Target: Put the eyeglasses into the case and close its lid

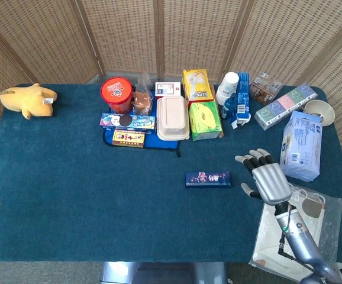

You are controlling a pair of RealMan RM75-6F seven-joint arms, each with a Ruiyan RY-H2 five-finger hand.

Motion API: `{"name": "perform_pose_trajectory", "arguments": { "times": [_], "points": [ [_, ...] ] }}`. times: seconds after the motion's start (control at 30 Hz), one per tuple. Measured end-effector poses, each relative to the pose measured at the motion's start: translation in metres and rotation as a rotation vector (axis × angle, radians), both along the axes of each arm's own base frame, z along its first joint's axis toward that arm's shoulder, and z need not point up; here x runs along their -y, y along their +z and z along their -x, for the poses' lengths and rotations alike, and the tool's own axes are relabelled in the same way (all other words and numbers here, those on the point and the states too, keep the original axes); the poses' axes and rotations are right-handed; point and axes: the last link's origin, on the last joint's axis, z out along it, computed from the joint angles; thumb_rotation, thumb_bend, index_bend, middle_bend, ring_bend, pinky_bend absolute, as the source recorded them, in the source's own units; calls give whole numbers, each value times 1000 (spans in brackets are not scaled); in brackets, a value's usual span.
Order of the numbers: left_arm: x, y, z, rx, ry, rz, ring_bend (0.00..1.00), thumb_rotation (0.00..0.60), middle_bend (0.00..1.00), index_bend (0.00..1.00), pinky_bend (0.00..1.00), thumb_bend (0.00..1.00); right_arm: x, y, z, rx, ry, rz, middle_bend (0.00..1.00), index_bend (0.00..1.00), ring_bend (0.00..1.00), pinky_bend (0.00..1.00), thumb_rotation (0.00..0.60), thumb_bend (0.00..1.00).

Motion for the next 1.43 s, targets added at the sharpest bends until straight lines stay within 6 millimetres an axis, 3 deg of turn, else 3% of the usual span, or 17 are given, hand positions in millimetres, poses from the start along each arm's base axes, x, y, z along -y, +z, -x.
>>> {"name": "perform_pose_trajectory", "arguments": {
  "times": [0.37,0.63,1.1,1.43],
  "points": [
    [2,-37,-3,-68,56,22,23,600,175,116,0,310,-38,21,35,-39,-195,139,331,259,187,175,600,282],
    [2,-43,-2,-133,81,16,26,600,178,141,0,310,-61,27,57,-29,-277,187,331,267,175,166,600,282],
    [1,-49,-12,-119,47,35,32,600,181,152,0,310,-85,29,68,2,-279,182,328,267,165,155,600,283],
    [2,-46,-16,-103,35,18,32,600,181,153,0,310,-85,29,66,19,-270,183,303,265,143,155,600,282]
  ]
}}
